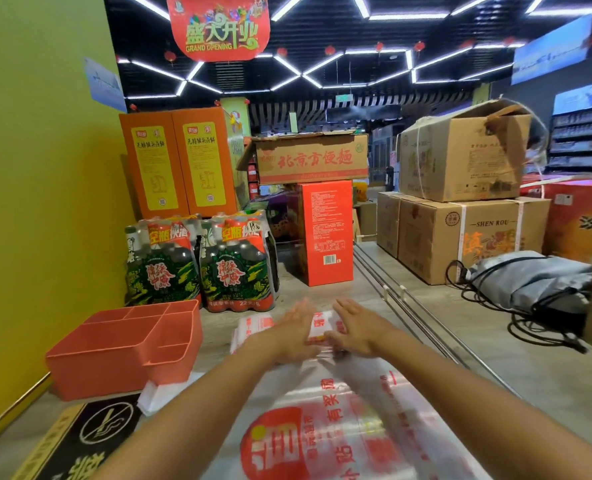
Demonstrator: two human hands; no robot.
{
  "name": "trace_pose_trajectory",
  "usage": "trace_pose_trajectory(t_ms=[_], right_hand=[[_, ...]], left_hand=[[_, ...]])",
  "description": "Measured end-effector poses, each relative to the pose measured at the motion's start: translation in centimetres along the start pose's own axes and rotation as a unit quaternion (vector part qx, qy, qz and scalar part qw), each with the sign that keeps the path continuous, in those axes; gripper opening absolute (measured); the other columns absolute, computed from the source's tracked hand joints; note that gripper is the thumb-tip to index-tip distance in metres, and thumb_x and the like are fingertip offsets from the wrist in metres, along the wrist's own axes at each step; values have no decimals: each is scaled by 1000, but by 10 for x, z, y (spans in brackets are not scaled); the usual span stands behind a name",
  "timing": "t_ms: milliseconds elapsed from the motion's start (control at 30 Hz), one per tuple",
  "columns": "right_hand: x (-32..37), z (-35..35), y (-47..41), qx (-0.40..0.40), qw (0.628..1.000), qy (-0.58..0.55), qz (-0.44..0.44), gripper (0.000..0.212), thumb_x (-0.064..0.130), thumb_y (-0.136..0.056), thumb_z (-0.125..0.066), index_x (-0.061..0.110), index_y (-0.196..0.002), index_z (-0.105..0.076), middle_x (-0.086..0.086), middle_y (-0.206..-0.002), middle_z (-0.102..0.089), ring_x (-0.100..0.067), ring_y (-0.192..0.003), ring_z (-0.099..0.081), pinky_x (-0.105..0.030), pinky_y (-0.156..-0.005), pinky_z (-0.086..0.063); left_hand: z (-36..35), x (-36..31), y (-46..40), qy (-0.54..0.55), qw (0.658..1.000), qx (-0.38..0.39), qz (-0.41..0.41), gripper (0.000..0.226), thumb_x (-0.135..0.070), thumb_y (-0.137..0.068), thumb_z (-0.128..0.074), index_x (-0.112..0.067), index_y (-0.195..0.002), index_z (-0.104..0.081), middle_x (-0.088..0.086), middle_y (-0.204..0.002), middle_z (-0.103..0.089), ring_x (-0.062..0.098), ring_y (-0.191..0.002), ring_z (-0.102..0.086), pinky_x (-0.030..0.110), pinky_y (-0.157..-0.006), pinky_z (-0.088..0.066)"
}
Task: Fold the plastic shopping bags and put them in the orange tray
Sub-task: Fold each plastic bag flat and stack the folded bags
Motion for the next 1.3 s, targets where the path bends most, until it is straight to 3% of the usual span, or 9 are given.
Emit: trace_pose_trajectory(t_ms=[233, 367, 467, 667, 800, 1033, 1167, 1233, 1300], right_hand=[[17, 22, 75, -38, 998, -22, 46, 71, 56, -102, -44, 23, -161, -20, 4, -168, -13, -13, -154, -8, -37, -124, -15], [42, 17, 139, -11, 990, -88, 110, 64, 58, -99, -48, 39, -156, -27, 16, -163, -25, -6, -148, -25, -27, -117, -24], [59, -2, 178, 38, 980, -111, 159, 62, 57, -99, -51, 43, -155, -29, 25, -161, -25, 2, -146, -25, -24, -120, -23], [78, -40, 218, 135, 967, -119, 183, 75, 68, -90, -56, 45, -155, -26, 30, -160, -22, 5, -143, -26, -25, -120, -24], [76, -49, 223, 124, 974, -112, 150, 79, 76, -86, -55, 45, -154, -29, 27, -160, -25, 0, -144, -30, -33, -121, -28], [79, -52, 228, 51, 979, -91, 174, 50, 66, -96, -47, 44, -140, -54, 27, -156, -34, 2, -140, -36, -28, -118, -32], [83, -47, 231, 8, 976, -104, 189, 39, 51, -103, -40, 35, -128, -65, 19, -135, -62, -1, -119, -58, -28, -102, -48], [82, -46, 231, -14, 977, -122, 175, 37, 49, -103, -41, 36, -127, -65, 20, -129, -65, -1, -114, -61, -26, -97, -51], [81, -44, 232, -41, 977, -135, 163, 35, 48, -103, -43, 39, -129, -64, 22, -131, -64, 0, -117, -59, -23, -100, -49]], left_hand=[[34, -14, 111, -16, 998, -23, -57, 80, -47, -102, -50, -26, -161, -2, -5, -169, 1, 14, -154, 0, 33, -123, -3], [20, -26, 188, 7, 997, -12, -78, 70, -63, -96, -41, -38, -158, -19, -20, -165, -10, -2, -149, -7, 20, -118, -7], [-7, -33, 234, 64, 994, 23, -89, 59, -54, -101, -45, -43, -155, -26, -29, -160, -17, -16, -140, -12, 11, -116, -14], [-58, -32, 273, 82, 991, 59, -90, 76, -65, -97, -49, -38, -159, -14, -28, -160, -6, -13, -144, -4, 11, -120, -5], [-57, -31, 279, 120, 990, 34, -59, 78, -68, -90, -58, -42, -155, -25, -33, -154, -18, -18, -135, -15, -7, -100, -3], [-59, -28, 286, 137, 989, -23, -47, 54, -67, -87, -61, -47, -136, -55, -33, -154, -33, -13, -139, -30, 23, -119, -27], [-58, -26, 289, 165, 985, -52, -27, 55, -70, -85, -63, -49, -134, -56, -37, -148, -38, -18, -135, -31, 20, -117, -28], [-58, -27, 290, 161, 985, -62, -26, 61, -69, -84, -65, -51, -140, -48, -38, -147, -39, -19, -134, -32, 15, -114, -27], [-59, -26, 288, 150, 986, -62, -39, 52, -55, -92, -62, -49, -142, -48, -35, -147, -42, -15, -135, -35, 20, -115, -32]])
Point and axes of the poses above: each hand's wrist, its own y-axis away from the middle knuckle, its own z-axis out of the back of the hand, x = y × z, the point moved 3 cm from there along -y, towards the middle knuckle
